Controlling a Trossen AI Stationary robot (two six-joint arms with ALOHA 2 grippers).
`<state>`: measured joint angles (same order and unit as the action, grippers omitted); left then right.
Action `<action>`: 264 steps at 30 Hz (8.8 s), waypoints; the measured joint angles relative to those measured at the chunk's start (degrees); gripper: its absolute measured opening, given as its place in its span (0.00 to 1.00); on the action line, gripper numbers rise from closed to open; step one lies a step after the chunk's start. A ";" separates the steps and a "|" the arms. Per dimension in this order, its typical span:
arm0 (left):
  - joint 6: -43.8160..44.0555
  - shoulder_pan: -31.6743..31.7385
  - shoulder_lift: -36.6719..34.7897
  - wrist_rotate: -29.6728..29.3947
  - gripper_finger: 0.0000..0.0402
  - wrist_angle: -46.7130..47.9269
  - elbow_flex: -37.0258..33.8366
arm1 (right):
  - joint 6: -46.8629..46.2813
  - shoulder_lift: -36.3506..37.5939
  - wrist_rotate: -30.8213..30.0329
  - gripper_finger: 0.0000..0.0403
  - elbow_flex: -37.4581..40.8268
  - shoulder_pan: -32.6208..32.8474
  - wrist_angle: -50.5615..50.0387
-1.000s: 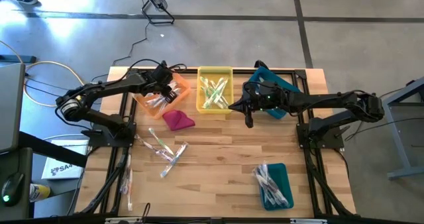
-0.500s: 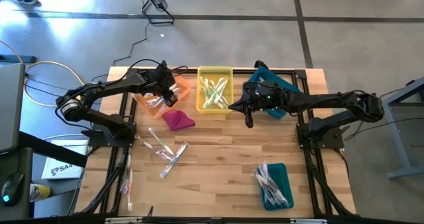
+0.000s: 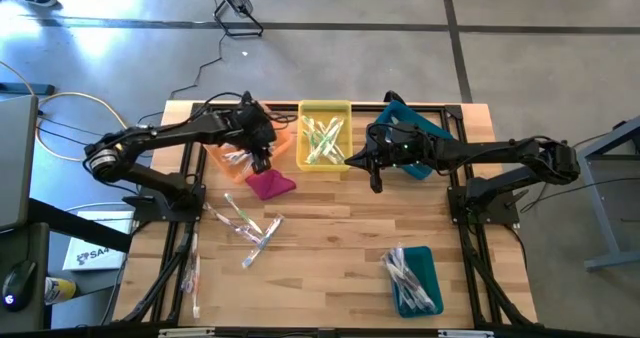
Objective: Pick & Place Toothbrushes
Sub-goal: Put the blue toothbrush into the orange bin, then put the green toothbrush into the yellow bin
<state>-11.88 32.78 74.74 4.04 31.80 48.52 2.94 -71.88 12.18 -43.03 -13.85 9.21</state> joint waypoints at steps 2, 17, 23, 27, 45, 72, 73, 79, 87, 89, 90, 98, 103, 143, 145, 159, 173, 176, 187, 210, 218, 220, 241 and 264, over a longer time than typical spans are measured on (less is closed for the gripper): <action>-0.54 -1.82 0.00 -3.86 0.37 3.95 3.34 | 0.00 0.00 0.01 0.01 0.00 0.00 0.01; -13.81 -26.03 -0.02 -15.53 0.37 34.37 17.28 | -0.04 0.00 0.01 0.01 0.00 0.00 0.02; -5.72 -37.75 -0.02 -18.76 0.37 36.46 17.28 | -0.07 0.00 0.01 0.01 0.00 0.00 0.02; -6.72 -43.92 0.11 -20.71 0.37 37.15 17.28 | -0.93 0.00 0.01 0.01 0.00 0.00 0.05; 13.12 -48.92 0.39 -20.69 0.37 24.64 17.28 | -2.36 0.00 -2.20 0.01 0.00 4.79 3.06; 76.42 -51.88 17.64 -11.10 0.37 20.26 17.25 | 1.98 0.00 -2.20 0.01 0.00 5.33 1.40; 77.71 -51.90 18.33 -11.00 0.37 20.20 17.26 | 2.17 0.00 -2.20 0.01 0.00 5.33 1.32; 81.16 -51.92 21.51 -10.10 0.37 19.68 17.28 | 3.17 0.00 -2.18 0.01 0.00 5.33 1.17; 79.05 -51.92 24.13 -9.70 0.37 19.02 17.38 | 3.30 0.00 -2.18 0.01 0.00 5.33 1.64; 78.21 -51.92 24.60 -9.98 0.37 20.50 17.19 | 3.13 0.00 -2.18 0.01 0.00 5.33 1.47; 78.08 -51.92 24.99 -9.93 0.37 19.32 17.30 | 3.10 0.00 -2.18 0.01 0.00 5.33 1.35; 77.72 -51.94 26.03 -8.81 0.37 18.08 15.28 | 3.10 0.00 -2.18 0.01 -0.02 5.33 1.38; 78.12 -51.92 26.05 -7.92 0.37 17.32 13.83 | 3.10 0.00 -2.18 0.01 -0.02 5.33 1.36; 75.29 -51.90 25.79 -4.67 0.03 2.50 10.91 | 3.19 0.00 -2.19 0.01 -0.02 5.33 1.27; 73.97 -51.87 25.87 -4.68 0.03 2.15 11.44 | 3.19 0.00 -2.18 0.01 -0.02 5.33 1.25; 54.82 -44.60 24.09 -4.59 0.04 0.21 12.66 | 3.19 0.00 -2.19 0.01 0.00 5.33 -0.16; 33.80 -35.02 13.55 -2.91 0.05 -3.48 12.62 | 4.33 0.00 -2.19 0.01 0.02 5.33 -2.74; 29.87 -32.70 10.94 -2.93 0.05 -4.60 12.68 | 4.48 0.00 -2.18 0.01 0.02 5.33 -3.10; 18.58 -22.68 3.97 -2.94 0.05 -5.33 12.71 | 4.50 0.00 -2.18 0.01 0.02 5.33 -3.06; 7.55 0.91 -0.43 -7.61 0.05 2.48 12.75 | 4.85 0.00 -2.20 0.01 0.02 5.22 -3.06; 12.97 6.59 0.15 -15.29 0.05 15.05 10.67 | 4.87 0.00 -2.20 0.01 0.02 5.22 -3.04; 13.65 7.49 0.15 -15.30 0.05 14.41 9.03 | 4.87 0.00 -2.22 0.01 0.02 5.22 -3.04; 15.21 8.10 0.17 -17.71 0.16 4.84 1.95 | 4.90 0.00 -4.61 0.01 0.02 5.22 -3.04; 7.97 7.97 0.17 -16.35 0.27 2.80 1.93 | 4.90 0.00 -4.68 0.01 0.00 5.22 -3.04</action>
<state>-3.91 40.76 74.91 -12.32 34.60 50.46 7.84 -71.88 7.50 -43.03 -8.63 6.17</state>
